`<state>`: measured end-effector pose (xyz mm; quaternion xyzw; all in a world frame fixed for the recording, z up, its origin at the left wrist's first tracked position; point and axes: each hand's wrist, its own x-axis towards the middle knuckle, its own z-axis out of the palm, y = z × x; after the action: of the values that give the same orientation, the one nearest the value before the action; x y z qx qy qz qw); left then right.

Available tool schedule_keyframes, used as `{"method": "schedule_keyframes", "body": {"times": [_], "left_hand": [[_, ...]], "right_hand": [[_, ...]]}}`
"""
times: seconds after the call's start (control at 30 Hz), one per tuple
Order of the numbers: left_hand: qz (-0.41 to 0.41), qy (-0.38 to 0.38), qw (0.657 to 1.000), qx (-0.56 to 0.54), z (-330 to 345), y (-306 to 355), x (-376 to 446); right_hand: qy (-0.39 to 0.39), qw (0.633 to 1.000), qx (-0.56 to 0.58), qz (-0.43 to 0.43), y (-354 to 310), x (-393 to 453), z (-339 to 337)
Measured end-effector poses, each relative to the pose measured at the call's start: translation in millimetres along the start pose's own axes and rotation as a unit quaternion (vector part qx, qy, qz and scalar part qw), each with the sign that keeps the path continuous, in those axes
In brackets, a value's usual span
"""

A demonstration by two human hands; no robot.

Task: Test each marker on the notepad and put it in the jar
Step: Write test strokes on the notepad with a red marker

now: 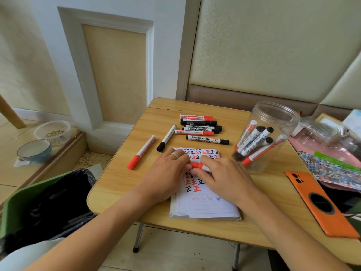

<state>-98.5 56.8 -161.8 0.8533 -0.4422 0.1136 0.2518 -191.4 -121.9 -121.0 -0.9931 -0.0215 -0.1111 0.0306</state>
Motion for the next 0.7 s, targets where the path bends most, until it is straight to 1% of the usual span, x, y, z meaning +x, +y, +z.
{"method": "schedule_keyframes", "body": {"times": [0.1,0.17,0.2,0.3,0.37,0.4,0.43,0.5,0.53,0.6,0.7], "left_hand": [[-0.024,0.021,0.999,-0.042,-1,-1,2],[-0.035,0.03,0.997,-0.056,-2,0,3],[-0.036,0.031,0.998,-0.05,-3,0,4],[-0.045,0.025,0.999,-0.008,-3,-1,5],[-0.055,0.028,0.998,0.0,-2,-2,6],[-0.057,0.029,0.998,0.0,-2,-2,6],[-0.058,0.028,0.998,0.001,-1,-2,6],[-0.058,0.019,0.998,0.002,0,-2,6],[-0.059,0.012,0.998,0.001,1,-3,6],[-0.061,-0.006,0.998,-0.005,2,-4,6],[-0.061,-0.032,0.997,-0.019,0,-3,5]], "right_hand": [[0.02,0.999,0.036,0.021,3,-2,-2],[0.061,0.995,0.077,0.03,6,-4,-2],[0.085,0.988,0.12,0.039,8,-5,-2],[0.13,0.956,0.255,0.071,11,-6,-2],[0.131,0.929,0.333,0.093,11,-6,-5],[0.121,0.907,0.387,0.112,11,-7,-7],[0.109,0.875,0.451,0.136,11,-7,-8],[0.086,0.799,0.565,0.187,11,-7,-8],[0.076,0.767,0.603,0.207,9,-7,-7],[0.064,0.722,0.651,0.226,6,-8,-4],[0.046,0.666,0.709,0.228,1,-6,1]]}}
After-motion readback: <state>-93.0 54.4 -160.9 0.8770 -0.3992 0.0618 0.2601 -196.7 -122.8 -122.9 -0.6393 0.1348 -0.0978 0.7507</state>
